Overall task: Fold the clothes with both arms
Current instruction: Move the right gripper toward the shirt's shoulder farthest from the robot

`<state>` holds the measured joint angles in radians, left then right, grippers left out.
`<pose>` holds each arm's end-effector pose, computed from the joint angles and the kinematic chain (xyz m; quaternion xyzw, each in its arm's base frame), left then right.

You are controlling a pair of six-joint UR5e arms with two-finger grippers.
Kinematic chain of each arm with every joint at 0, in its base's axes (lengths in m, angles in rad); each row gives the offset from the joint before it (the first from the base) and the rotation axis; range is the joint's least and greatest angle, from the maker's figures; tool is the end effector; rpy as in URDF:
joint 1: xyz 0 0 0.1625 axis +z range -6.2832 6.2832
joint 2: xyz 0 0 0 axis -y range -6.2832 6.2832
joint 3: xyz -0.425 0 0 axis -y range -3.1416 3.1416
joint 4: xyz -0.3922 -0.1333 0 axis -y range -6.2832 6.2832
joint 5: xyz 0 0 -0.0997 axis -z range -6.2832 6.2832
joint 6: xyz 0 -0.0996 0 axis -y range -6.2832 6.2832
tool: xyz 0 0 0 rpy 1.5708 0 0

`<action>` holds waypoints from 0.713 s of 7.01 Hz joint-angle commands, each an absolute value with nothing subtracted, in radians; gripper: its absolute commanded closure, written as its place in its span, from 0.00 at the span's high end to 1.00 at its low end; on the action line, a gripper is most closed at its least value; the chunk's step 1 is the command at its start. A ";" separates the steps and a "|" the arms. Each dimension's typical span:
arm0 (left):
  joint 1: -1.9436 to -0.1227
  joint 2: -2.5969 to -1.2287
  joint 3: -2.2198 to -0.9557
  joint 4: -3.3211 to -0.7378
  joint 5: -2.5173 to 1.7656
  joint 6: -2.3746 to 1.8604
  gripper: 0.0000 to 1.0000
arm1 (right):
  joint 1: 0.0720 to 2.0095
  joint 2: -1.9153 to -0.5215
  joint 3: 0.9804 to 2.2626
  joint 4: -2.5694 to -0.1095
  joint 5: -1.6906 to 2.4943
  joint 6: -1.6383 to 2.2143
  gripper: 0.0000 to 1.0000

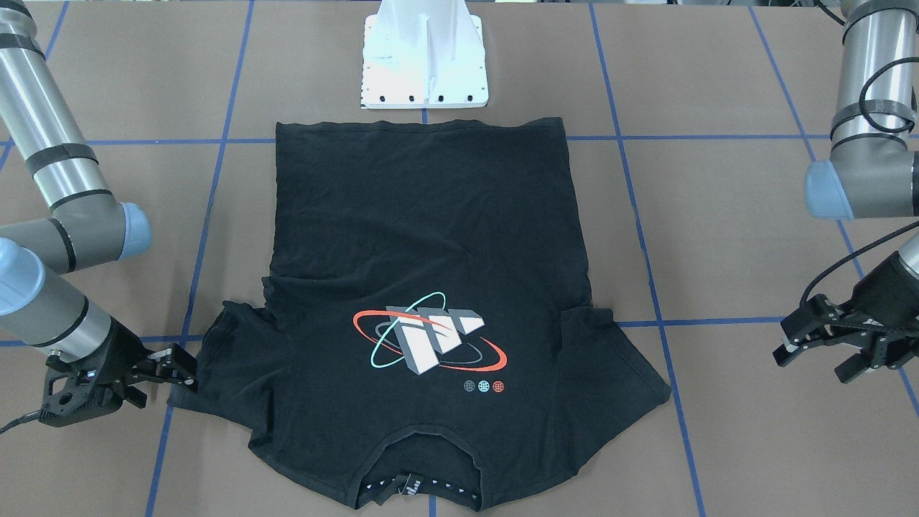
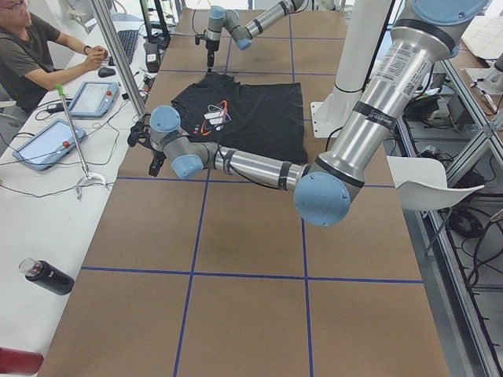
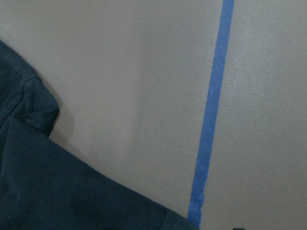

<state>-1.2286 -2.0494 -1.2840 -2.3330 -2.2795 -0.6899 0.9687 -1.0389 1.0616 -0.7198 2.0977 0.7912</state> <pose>0.1704 -0.6825 0.4274 0.2224 0.4806 0.0128 0.8482 -0.3492 -0.6551 0.4987 0.1619 -0.4431 -0.0271 0.8813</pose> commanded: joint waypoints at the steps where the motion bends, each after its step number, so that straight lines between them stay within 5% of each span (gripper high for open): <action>1: -1.229 -2.049 -1.285 -2.333 -2.279 -0.692 1.00 | 0.948 -1.038 1.062 -0.724 2.065 0.787 0.86; 2: -1.229 -2.049 -1.285 -2.333 -2.279 -0.692 1.00 | 0.948 -1.037 1.062 -0.745 2.063 0.785 0.81; 3: -1.229 -2.049 -1.284 -2.333 -2.279 -0.692 1.00 | 0.948 -1.035 1.063 -0.746 2.063 0.785 0.64; 5: -1.229 -2.049 -1.284 -2.333 -2.279 -0.692 1.00 | 0.948 -1.016 1.065 -0.774 2.063 0.788 0.13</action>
